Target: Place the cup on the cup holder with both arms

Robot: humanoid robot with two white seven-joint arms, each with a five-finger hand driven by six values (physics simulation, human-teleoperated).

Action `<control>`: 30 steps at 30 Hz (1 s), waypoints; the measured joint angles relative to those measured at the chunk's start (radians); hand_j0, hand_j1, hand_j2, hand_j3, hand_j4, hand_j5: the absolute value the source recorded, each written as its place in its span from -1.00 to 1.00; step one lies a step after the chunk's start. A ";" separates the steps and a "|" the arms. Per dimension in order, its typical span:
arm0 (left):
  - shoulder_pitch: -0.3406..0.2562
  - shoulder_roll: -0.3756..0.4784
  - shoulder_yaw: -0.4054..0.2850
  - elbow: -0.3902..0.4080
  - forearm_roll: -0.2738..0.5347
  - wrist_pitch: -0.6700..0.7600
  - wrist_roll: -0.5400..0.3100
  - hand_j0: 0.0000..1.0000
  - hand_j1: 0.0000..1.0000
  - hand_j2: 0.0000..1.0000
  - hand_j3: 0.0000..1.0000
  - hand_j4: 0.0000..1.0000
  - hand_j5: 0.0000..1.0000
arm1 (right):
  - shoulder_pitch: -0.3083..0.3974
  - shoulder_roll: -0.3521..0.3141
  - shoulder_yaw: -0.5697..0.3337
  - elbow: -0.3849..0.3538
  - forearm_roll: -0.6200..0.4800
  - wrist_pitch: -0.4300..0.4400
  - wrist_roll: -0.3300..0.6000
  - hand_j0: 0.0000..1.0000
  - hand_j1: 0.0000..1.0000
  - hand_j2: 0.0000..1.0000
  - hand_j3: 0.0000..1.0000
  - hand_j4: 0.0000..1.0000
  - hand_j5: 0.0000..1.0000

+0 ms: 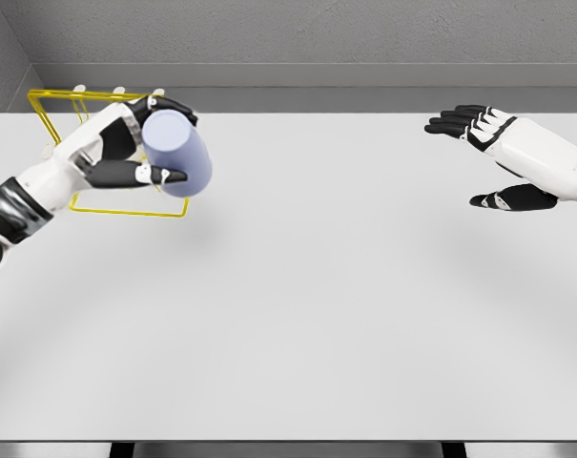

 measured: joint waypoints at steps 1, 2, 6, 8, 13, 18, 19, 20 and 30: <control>-0.002 0.002 0.003 0.004 0.003 -0.001 0.000 0.22 0.22 0.22 0.22 0.22 0.22 | 0.000 0.000 0.000 0.000 0.000 0.000 0.000 1.00 1.00 1.00 1.00 1.00 1.00; 0.000 0.005 0.007 0.009 0.007 -0.001 0.000 0.22 0.22 0.22 0.22 0.22 0.22 | 0.000 0.000 0.000 0.000 0.000 0.000 0.000 1.00 1.00 1.00 1.00 1.00 1.00; 0.002 0.017 0.022 0.020 0.021 -0.002 0.000 0.22 0.22 0.22 0.22 0.22 0.22 | 0.000 0.000 0.000 0.000 0.000 0.000 0.000 1.00 1.00 1.00 1.00 1.00 1.00; 0.002 0.023 0.030 0.027 0.026 -0.002 0.000 0.23 0.23 0.23 0.23 0.23 0.23 | 0.000 0.000 0.000 0.000 0.000 0.000 0.000 1.00 1.00 1.00 1.00 1.00 1.00; 0.002 0.030 0.044 0.041 0.030 -0.002 0.000 0.23 0.23 0.23 0.23 0.23 0.23 | 0.000 0.000 0.000 0.000 0.000 0.000 0.000 1.00 1.00 1.00 1.00 1.00 1.00; -0.002 0.031 0.051 0.062 0.031 -0.002 0.000 0.24 0.24 0.24 0.24 0.24 0.24 | 0.000 0.000 0.000 0.000 0.000 0.000 0.000 1.00 1.00 1.00 1.00 1.00 1.00; -0.002 0.031 0.051 0.065 0.031 -0.002 0.000 0.24 0.24 0.24 0.24 0.24 0.24 | 0.000 0.000 0.000 0.000 0.000 0.000 0.000 1.00 1.00 1.00 1.00 1.00 1.00; -0.002 0.031 0.052 0.070 0.033 -0.002 0.000 0.24 0.24 0.24 0.24 0.24 0.24 | 0.000 0.000 0.000 0.000 0.000 0.000 0.000 1.00 1.00 1.00 1.00 1.00 1.00; 0.000 0.031 0.056 0.111 0.039 -0.003 0.000 0.25 0.25 0.25 0.25 0.25 0.25 | 0.000 0.000 0.000 -0.001 0.000 0.000 0.000 1.00 1.00 1.00 1.00 1.00 1.00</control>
